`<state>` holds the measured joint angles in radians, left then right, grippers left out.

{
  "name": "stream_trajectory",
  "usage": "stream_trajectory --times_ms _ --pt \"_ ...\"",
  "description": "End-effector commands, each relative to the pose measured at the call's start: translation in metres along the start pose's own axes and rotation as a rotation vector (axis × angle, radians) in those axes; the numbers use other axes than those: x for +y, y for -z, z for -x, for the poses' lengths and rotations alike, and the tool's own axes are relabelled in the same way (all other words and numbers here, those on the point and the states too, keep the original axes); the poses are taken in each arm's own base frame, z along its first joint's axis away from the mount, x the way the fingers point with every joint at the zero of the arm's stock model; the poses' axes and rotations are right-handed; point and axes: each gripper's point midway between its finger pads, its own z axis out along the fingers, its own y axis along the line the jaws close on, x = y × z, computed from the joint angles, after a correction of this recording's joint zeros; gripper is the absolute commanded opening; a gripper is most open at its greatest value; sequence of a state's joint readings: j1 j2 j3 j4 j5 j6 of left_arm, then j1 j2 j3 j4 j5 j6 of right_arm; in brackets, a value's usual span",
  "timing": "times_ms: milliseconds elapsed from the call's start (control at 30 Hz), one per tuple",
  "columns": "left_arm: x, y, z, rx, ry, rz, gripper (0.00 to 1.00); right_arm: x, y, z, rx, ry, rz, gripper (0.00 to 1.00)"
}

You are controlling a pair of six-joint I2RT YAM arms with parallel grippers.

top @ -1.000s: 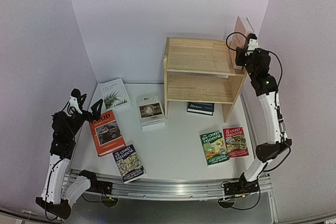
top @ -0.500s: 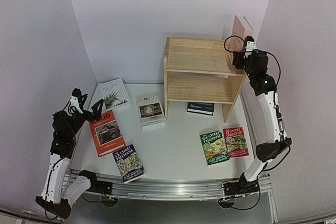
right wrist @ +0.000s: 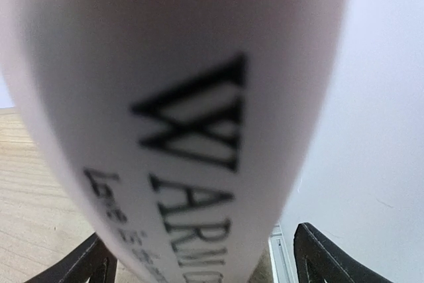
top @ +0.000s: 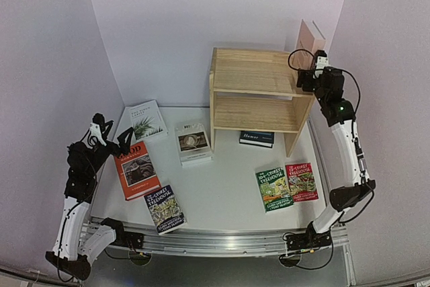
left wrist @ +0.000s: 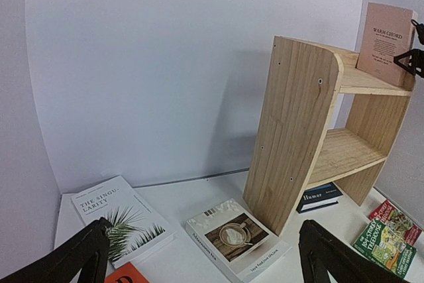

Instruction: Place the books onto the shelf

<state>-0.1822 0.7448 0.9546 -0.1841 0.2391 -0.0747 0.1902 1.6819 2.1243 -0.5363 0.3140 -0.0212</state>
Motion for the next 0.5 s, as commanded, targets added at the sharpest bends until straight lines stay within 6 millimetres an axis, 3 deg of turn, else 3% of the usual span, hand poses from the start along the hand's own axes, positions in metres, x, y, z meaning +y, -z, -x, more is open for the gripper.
stream_trajectory --times_ms 0,300,467 --pt "-0.004 0.002 0.005 -0.015 0.001 -0.022 1.0 -0.01 0.027 0.022 -0.078 -0.033 -0.011 0.91" --pt "-0.009 -0.001 -0.004 0.025 0.01 -0.054 1.0 -0.012 0.056 0.029 -0.13 -0.094 0.019 0.92" --pt "-0.02 -0.01 -0.06 0.281 0.09 -0.146 1.0 -0.017 0.081 0.018 -0.123 -0.165 0.035 0.93"
